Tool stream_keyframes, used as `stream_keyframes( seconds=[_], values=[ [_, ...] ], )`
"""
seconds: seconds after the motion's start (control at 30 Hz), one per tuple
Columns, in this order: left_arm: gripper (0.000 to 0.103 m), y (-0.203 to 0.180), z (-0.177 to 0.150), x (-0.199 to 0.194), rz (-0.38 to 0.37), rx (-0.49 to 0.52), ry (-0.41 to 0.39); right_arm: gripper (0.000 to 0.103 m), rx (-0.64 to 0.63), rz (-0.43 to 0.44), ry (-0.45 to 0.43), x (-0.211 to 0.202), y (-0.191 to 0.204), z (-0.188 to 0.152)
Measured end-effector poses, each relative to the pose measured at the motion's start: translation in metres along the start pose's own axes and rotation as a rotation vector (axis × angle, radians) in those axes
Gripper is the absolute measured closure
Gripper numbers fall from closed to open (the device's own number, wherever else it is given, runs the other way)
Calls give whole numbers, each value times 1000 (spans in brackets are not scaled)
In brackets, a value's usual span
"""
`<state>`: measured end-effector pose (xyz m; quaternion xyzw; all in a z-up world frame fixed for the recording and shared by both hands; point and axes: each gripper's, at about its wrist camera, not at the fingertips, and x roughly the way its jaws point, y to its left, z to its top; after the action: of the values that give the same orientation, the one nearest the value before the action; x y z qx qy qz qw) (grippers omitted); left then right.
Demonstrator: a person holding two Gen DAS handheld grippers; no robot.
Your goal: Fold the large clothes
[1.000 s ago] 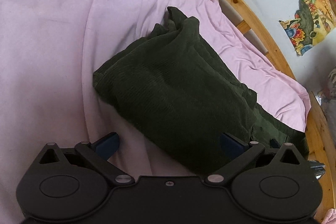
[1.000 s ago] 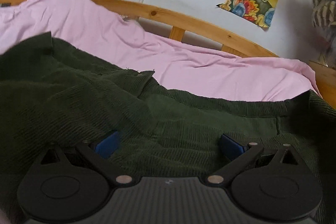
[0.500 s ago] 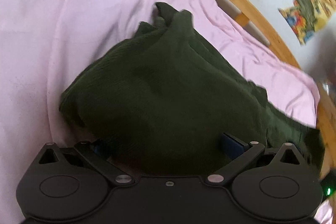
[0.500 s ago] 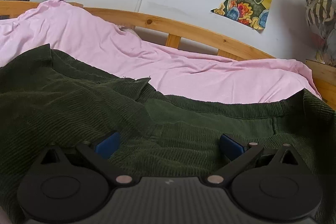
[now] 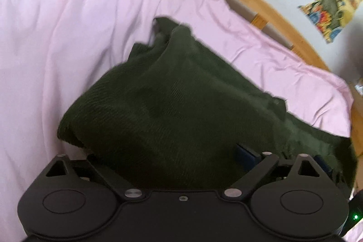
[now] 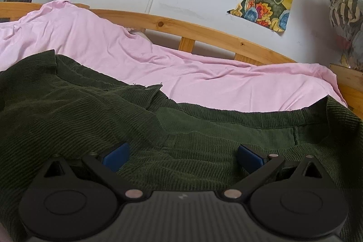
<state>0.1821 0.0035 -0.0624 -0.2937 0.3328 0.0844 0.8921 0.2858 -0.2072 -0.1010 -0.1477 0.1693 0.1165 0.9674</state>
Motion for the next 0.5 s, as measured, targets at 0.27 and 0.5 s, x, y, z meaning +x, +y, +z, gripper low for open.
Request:
stream_keyframes(
  seconds=[0.27, 0.5],
  values=[
    [20, 21, 3, 12, 24, -90, 49, 0, 66, 50, 34, 17, -5, 29],
    [30, 11, 4, 14, 77, -116, 43, 0, 120, 94, 68, 19, -19, 16]
  ],
)
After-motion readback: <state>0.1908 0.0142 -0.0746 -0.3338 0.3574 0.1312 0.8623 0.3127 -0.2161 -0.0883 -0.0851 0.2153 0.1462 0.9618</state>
